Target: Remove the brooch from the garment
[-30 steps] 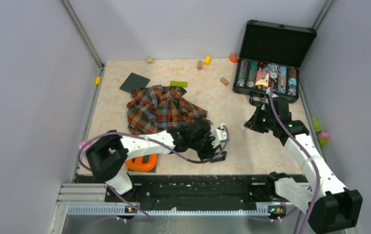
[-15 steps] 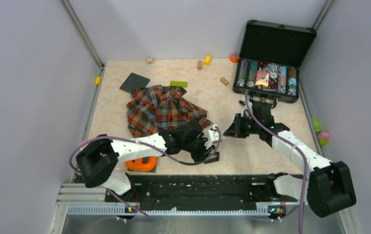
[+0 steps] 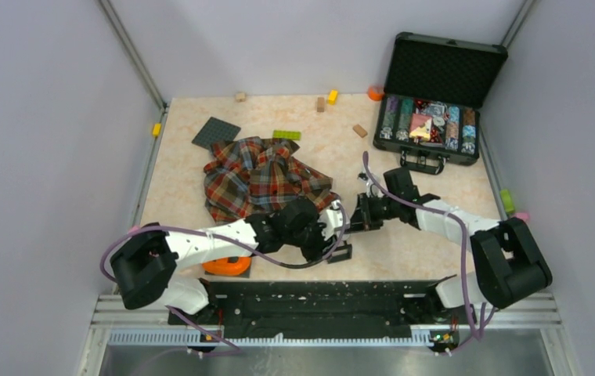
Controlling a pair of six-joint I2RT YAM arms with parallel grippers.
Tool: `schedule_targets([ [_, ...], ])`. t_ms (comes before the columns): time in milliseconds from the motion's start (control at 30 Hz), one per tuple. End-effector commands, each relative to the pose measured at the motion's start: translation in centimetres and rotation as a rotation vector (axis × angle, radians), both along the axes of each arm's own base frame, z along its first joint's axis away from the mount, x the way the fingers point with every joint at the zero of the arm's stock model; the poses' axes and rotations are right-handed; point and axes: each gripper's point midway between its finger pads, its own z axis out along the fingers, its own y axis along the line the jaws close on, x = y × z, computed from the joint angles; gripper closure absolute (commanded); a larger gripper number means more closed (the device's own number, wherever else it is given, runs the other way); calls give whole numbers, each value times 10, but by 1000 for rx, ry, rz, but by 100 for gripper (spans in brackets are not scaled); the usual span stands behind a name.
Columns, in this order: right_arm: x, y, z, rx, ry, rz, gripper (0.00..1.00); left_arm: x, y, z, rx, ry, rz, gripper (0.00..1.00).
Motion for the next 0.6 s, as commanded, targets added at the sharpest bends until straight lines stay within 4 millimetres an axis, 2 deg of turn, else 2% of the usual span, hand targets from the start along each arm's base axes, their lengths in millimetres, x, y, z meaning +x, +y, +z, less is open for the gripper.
schedule_targets([
  [0,1,21,13,71,-52,96,100,5,-5,15,-62,-38,27,57],
  [267,-8,31,4,69,-15,143,100,2,-5,17,-81,-34,14,59],
  [567,-9,36,-6,48,0,160,100,2,-5,18,-86,-34,12,61],
])
